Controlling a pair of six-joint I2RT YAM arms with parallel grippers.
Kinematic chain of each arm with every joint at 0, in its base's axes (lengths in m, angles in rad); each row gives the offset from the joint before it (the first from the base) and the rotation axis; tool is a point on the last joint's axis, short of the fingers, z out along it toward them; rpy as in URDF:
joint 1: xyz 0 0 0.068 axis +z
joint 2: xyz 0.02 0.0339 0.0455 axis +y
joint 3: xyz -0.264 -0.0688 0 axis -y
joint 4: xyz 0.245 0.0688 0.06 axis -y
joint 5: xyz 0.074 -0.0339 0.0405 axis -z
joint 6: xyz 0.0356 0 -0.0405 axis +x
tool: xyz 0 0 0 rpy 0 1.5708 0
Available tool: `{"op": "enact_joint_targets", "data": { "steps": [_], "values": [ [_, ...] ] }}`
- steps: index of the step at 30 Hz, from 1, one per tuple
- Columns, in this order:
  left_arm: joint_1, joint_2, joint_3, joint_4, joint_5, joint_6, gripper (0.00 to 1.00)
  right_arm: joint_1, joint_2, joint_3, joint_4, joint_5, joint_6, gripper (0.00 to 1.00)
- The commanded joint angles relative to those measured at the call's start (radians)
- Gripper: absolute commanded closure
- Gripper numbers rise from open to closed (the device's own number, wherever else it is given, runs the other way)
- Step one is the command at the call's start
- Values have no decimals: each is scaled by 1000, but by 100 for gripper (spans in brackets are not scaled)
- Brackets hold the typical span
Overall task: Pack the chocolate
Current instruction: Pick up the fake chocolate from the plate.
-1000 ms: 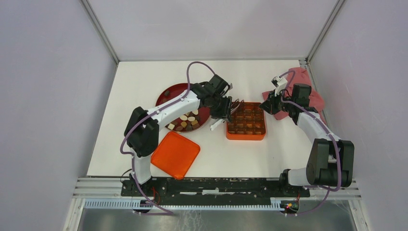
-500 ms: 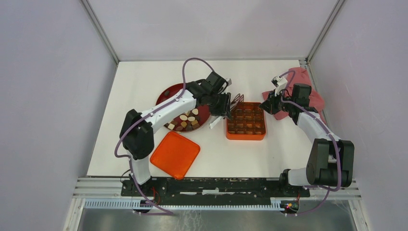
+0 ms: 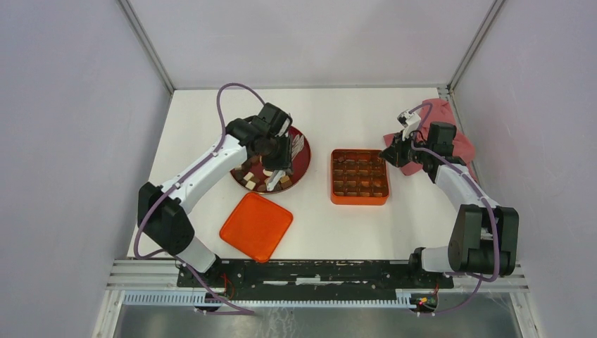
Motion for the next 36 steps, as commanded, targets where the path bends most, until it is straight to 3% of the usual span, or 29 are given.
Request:
{"op": "enact_joint_targets", "data": {
  "steps": [1,36],
  "values": [
    [16,-53,-74,-69,-63,47,62,-4,-31,14,15,-33,-15,85],
    [79,117,3,-93,-81,140,52,-4,-11,1,33,-48,3,85]
  ]
}}
